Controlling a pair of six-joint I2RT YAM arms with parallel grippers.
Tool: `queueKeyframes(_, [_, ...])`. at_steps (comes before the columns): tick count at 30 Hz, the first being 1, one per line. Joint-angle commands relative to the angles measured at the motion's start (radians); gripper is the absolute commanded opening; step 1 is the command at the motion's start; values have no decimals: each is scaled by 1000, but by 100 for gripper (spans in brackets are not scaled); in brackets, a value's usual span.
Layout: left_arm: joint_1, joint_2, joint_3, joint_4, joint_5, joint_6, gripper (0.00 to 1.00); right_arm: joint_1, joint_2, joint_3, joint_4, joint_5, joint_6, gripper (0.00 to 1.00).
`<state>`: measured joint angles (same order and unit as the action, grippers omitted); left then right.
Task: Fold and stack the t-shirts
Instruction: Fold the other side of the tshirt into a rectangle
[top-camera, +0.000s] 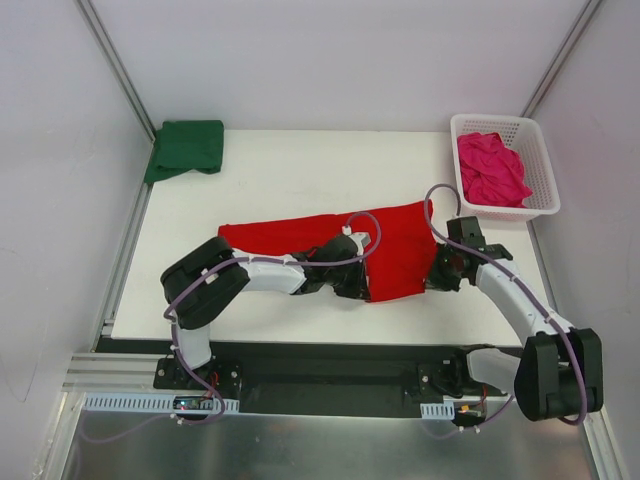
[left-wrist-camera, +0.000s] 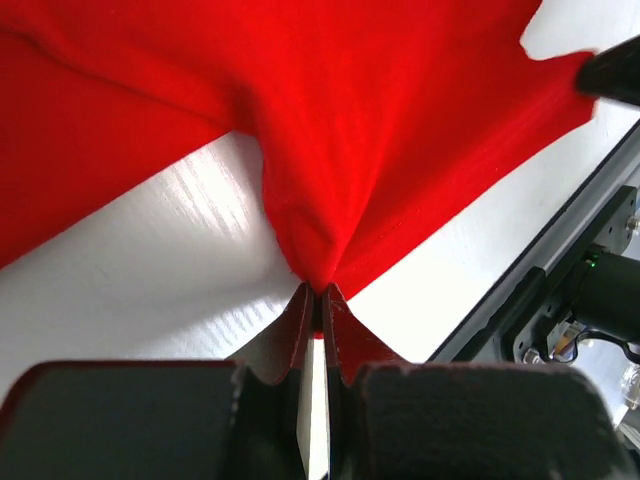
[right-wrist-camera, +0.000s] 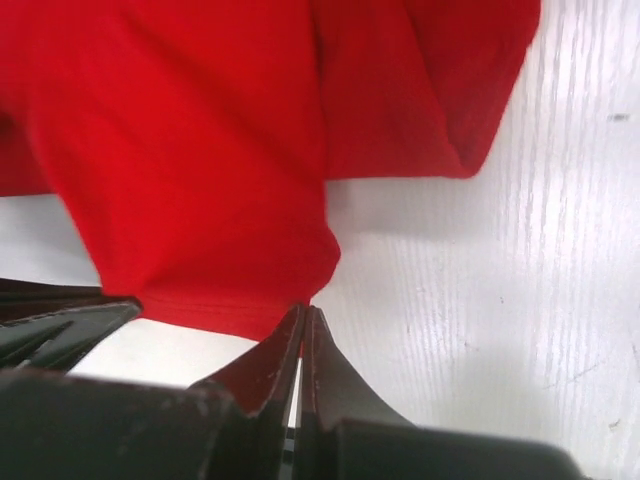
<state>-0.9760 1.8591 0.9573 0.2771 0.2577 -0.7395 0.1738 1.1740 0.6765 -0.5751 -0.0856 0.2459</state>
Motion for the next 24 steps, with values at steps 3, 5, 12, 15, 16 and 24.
queueKeyframes(3, [2, -124, 66, -125, -52, 78, 0, 4, -30, 147, -77, 46, -25, 1])
queueKeyframes(5, [11, -132, 83, -137, -55, 84, 0, 4, -7, 161, -69, 40, -36, 1])
queueKeyframes(12, [56, -132, 115, -154, -49, 111, 0, 3, 53, 198, -25, 32, -54, 1])
queueKeyframes(15, [80, -129, 118, -154, -41, 118, 0, 4, 72, 218, -5, 33, -62, 2])
queueKeyframes(16, [86, -127, 121, -156, -38, 121, 0, 3, 87, 222, 4, 32, -62, 1])
queueKeyframes(24, [125, -114, 132, -157, -23, 137, 0, 3, 167, 310, 60, 11, -66, 1])
